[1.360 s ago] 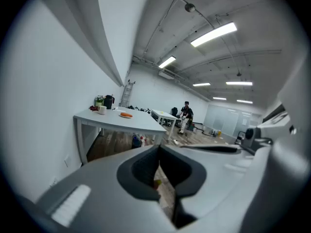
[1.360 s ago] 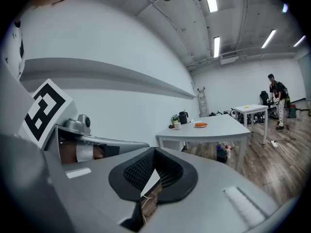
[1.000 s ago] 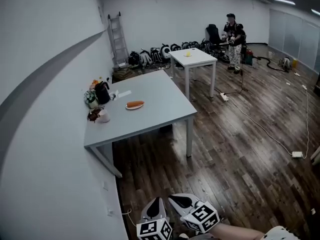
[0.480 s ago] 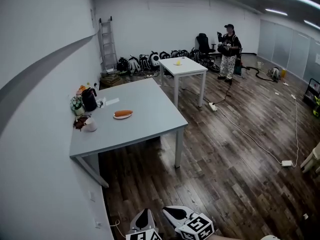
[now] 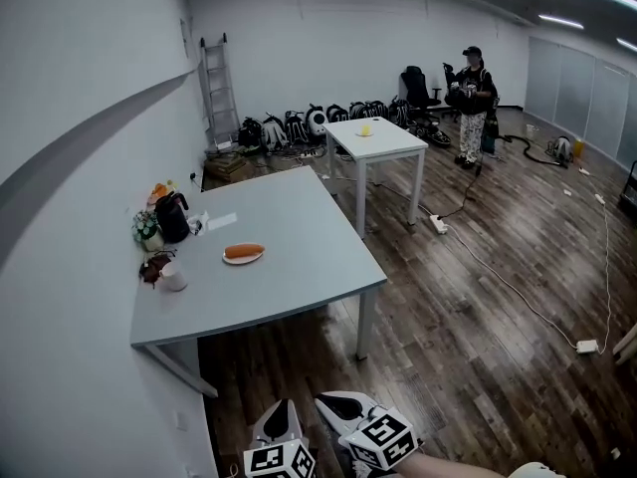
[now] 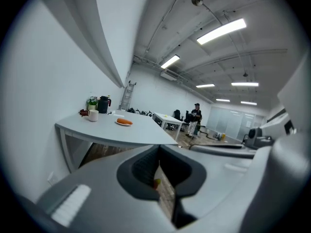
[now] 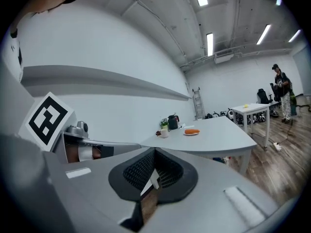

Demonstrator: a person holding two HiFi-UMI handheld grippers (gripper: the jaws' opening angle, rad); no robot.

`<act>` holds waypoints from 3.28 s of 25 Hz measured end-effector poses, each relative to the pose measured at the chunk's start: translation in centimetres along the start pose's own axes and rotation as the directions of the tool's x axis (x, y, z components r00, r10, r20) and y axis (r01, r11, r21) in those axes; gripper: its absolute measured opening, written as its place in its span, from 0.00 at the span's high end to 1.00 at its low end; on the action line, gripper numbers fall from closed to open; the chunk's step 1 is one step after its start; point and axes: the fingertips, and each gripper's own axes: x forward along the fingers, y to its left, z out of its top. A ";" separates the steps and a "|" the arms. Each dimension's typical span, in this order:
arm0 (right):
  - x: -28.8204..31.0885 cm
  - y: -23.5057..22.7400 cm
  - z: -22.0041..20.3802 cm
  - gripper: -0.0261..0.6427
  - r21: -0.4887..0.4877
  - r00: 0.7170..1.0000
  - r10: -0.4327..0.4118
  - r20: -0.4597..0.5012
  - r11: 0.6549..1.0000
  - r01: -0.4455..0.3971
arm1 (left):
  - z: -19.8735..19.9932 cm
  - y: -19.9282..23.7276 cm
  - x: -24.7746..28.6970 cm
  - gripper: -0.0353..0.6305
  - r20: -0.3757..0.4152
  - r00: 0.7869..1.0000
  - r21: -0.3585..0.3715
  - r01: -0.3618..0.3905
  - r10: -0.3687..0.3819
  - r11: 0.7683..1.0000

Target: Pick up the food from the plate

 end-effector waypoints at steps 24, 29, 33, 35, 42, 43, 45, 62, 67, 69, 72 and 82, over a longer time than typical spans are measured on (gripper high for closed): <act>23.5 -18.0 8.3 0.96 -0.025 0.999 0.029 -0.040 0.999 -0.030 | 11.0 10.4 26.3 0.94 -0.001 0.998 0.009 -0.066 0.066 0.998; 33.1 -20.6 11.8 0.96 -0.058 0.999 0.015 -0.047 0.998 -0.018 | 15.3 16.1 33.4 0.94 -0.011 0.997 0.046 -0.072 0.073 0.996; 40.3 -22.6 13.9 0.96 -0.086 0.999 -0.003 -0.045 0.996 -0.001 | 18.0 20.1 38.9 0.94 -0.028 0.997 0.069 -0.064 0.066 0.996; 43.1 -23.8 14.7 0.96 -0.084 0.999 -0.022 -0.043 0.996 0.018 | 18.9 21.8 41.0 0.94 -0.034 0.997 0.071 -0.061 0.063 0.996; 49.6 -27.5 15.0 0.96 -0.105 0.993 -0.075 -0.092 0.992 0.065 | 19.3 25.6 46.4 0.94 -0.092 0.994 0.071 -0.049 0.055 0.996; 50.2 -28.0 14.7 0.96 -0.123 0.991 -0.077 -0.111 0.990 0.063 | 19.3 25.9 47.0 0.94 -0.096 0.994 0.068 -0.046 0.053 0.997; 51.6 -28.9 13.9 0.96 -0.156 0.985 -0.081 -0.149 0.986 0.057 | 19.1 26.6 48.0 0.94 -0.106 0.993 0.060 -0.046 0.052 0.997; 65.9 -34.8 2.0 0.61 -0.446 0.631 -0.007 -0.776 0.713 -0.541 | 16.0 31.0 54.2 0.94 -0.226 0.968 0.000 -0.108 0.105 0.994; 66.9 -35.1 -0.3 0.66 -0.326 0.508 0.048 -0.860 0.713 -0.620 | 14.8 31.6 54.9 0.94 -0.250 0.962 -0.018 -0.121 0.112 0.993; 66.9 -35.0 -0.2 0.66 -0.304 0.506 0.071 -0.860 0.725 -0.618 | 14.6 31.8 55.1 0.94 -0.257 0.960 -0.022 -0.121 0.112 0.992; 67.0 -35.2 0.0 0.66 -0.308 0.549 0.075 -0.832 0.761 -0.571 | 14.6 32.0 55.1 0.94 -0.258 0.960 -0.021 -0.123 0.113 0.992; 60.8 -33.7 6.9 0.66 -0.122 0.860 0.152 -0.487 0.963 -0.240 | 17.1 31.1 52.4 0.94 -0.172 0.979 -0.023 -0.117 0.111 0.993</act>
